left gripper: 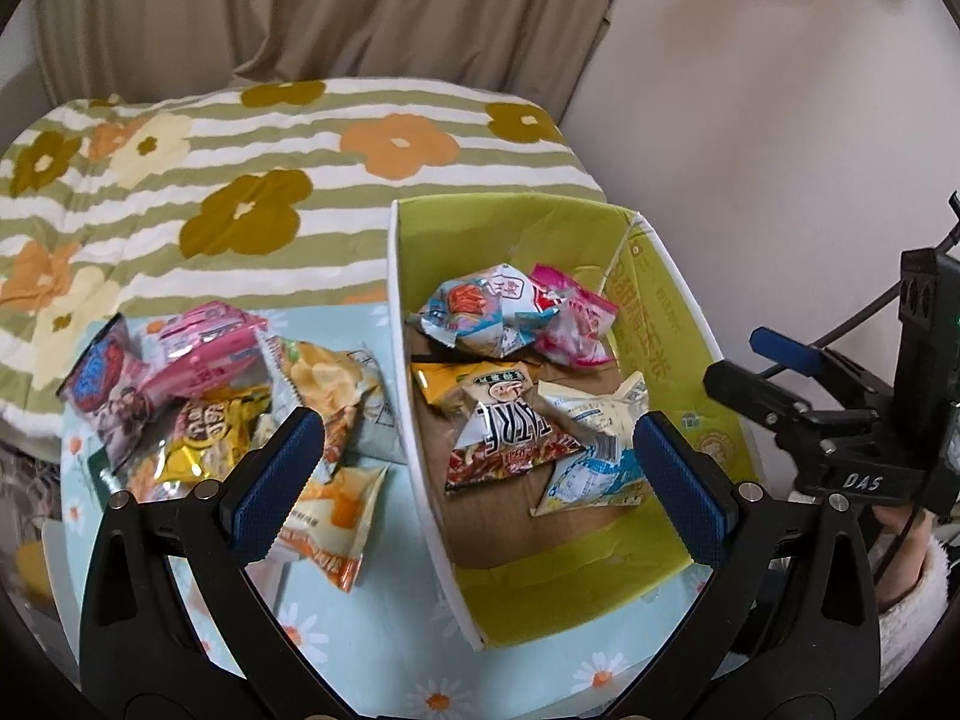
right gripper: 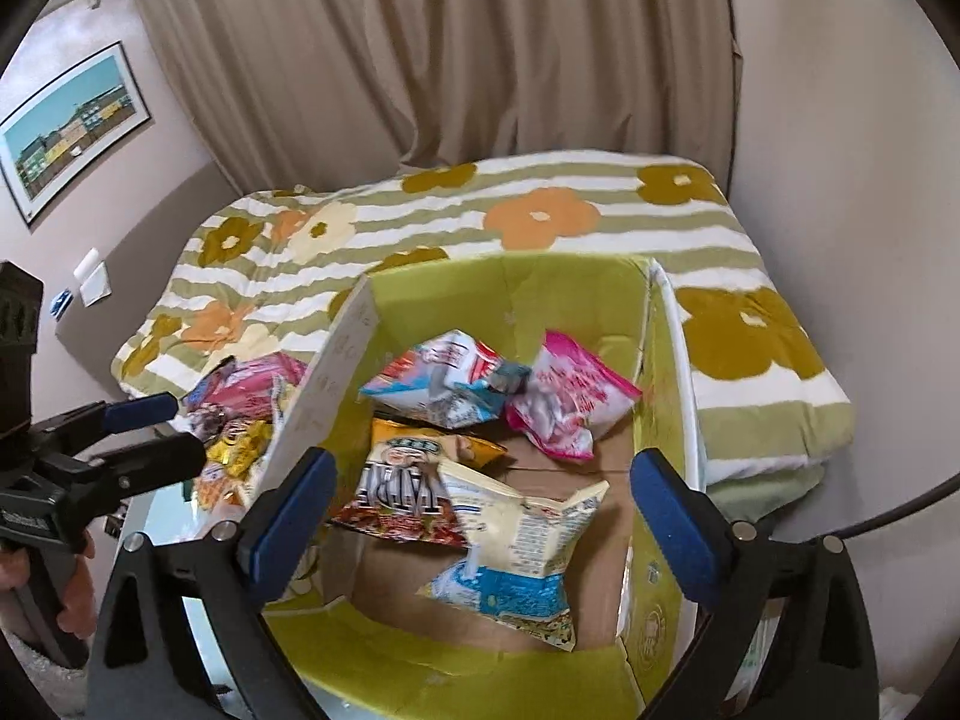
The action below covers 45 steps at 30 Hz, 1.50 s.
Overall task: Organize snacks
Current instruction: 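Move both grippers back over the remaining snacks on the table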
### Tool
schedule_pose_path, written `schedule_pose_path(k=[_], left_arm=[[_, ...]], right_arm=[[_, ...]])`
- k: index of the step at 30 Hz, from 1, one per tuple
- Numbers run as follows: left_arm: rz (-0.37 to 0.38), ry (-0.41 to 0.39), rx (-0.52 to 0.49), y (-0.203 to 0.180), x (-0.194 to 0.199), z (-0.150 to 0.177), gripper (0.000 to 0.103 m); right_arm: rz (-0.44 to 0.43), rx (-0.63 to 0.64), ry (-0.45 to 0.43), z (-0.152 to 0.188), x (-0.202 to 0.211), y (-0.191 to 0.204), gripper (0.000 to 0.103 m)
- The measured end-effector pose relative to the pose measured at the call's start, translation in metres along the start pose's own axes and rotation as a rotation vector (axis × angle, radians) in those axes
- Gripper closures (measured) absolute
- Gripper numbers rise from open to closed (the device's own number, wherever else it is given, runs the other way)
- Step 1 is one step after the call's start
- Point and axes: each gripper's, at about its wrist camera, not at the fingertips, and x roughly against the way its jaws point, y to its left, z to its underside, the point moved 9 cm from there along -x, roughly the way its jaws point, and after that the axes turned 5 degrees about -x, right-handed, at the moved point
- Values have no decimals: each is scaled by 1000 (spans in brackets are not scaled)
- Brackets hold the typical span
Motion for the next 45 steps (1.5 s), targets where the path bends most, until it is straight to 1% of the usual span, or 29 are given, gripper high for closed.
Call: schedule_pose_path(k=[3,6,10,13,18,21,25,28,31,35,38,41,45], left_arm=[[-37,-32,19,5,19,5,1],[-84,-65,40,15,42,9,1],[-158,-96,67,38,71,21,1],[-201,-107,121,64,93,36,1],[-254,-107,195,104,113,57,1],[-273,-105,224,130,121,66,1],[-270,-94,242,162,122,74,1],[-260,-75,243,186,120,77,1],[-244,-63,231,206,116,80,1],[-203,-13,236,239,102,91,1],[-167,15,243,259,92,98,1],[-137,40,231,275,81,101,1],[-107,69,192,296,64,95,1]], right_arm=[[-23,38,-17,-6,8,11,5],[-66,73,-40,-10,18,29,5],[-106,104,-66,-11,26,48,5],[-133,125,-87,-11,30,64,5],[-163,165,-70,-9,21,94,5],[-186,177,-55,-5,11,114,5],[-195,201,-40,0,-4,146,5],[-193,200,-9,7,-20,171,5],[-199,180,24,15,-38,190,5],[-191,135,65,22,-63,214,5],[-165,116,91,28,-79,227,5],[-136,89,119,34,-98,238,5],[-96,42,152,40,-125,249,5]])
